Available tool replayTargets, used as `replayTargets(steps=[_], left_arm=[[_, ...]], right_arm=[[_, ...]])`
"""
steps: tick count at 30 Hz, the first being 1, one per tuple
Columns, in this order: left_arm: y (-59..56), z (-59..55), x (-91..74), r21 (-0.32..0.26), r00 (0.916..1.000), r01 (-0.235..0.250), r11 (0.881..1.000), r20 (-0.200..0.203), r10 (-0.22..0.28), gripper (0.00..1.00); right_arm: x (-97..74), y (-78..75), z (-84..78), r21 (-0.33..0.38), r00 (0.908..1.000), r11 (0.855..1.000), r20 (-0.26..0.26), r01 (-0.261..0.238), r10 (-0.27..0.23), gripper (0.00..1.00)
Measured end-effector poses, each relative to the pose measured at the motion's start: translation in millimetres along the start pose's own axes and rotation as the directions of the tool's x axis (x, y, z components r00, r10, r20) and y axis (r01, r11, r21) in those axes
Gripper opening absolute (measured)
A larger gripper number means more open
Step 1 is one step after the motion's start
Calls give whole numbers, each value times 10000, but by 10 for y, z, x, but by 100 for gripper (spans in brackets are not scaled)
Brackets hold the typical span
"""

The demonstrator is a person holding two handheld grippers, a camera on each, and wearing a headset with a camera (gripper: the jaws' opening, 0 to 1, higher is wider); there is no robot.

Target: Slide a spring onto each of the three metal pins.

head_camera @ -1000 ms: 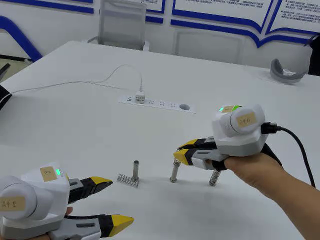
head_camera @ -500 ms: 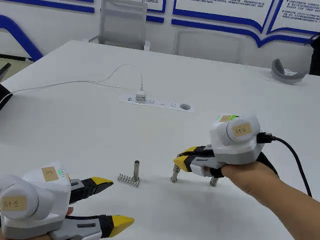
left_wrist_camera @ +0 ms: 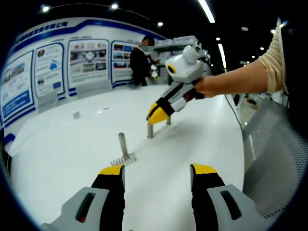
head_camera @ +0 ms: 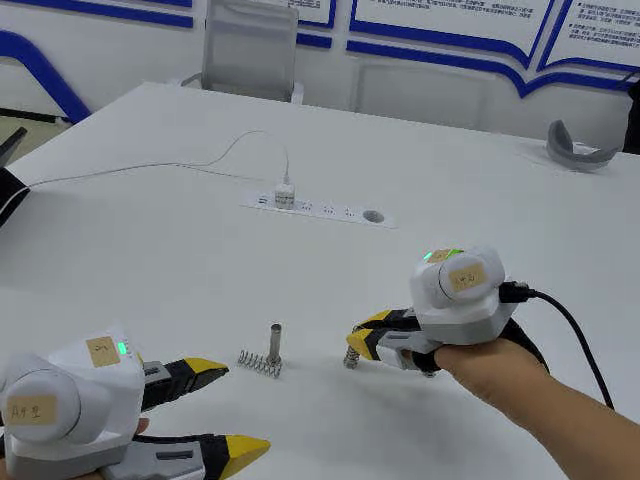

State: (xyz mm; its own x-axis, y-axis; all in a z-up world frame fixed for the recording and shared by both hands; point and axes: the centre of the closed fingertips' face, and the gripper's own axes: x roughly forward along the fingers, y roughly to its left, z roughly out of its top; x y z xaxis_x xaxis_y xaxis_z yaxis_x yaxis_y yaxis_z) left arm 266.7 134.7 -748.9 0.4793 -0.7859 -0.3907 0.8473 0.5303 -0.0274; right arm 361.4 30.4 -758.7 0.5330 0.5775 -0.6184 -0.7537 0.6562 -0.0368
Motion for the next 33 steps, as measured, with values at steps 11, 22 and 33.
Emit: replayTargets(steps=[11,22,33], left_arm=[[14,-7,-5,-25,10000,-32,10000,1,32,56],[35,6,-4,43,10000,-81,10000,28,81,56],[42,26,-3,122,9999,-94,9999,58,93,56]], right_arm=[[30,10,-98,58,9996,10000,-282,-18,19,13],[-76,70,-300,211,9989,9998,-470,18,-8,14],[-92,424,-234,-85,9983,9985,-233,-535,533,15]])
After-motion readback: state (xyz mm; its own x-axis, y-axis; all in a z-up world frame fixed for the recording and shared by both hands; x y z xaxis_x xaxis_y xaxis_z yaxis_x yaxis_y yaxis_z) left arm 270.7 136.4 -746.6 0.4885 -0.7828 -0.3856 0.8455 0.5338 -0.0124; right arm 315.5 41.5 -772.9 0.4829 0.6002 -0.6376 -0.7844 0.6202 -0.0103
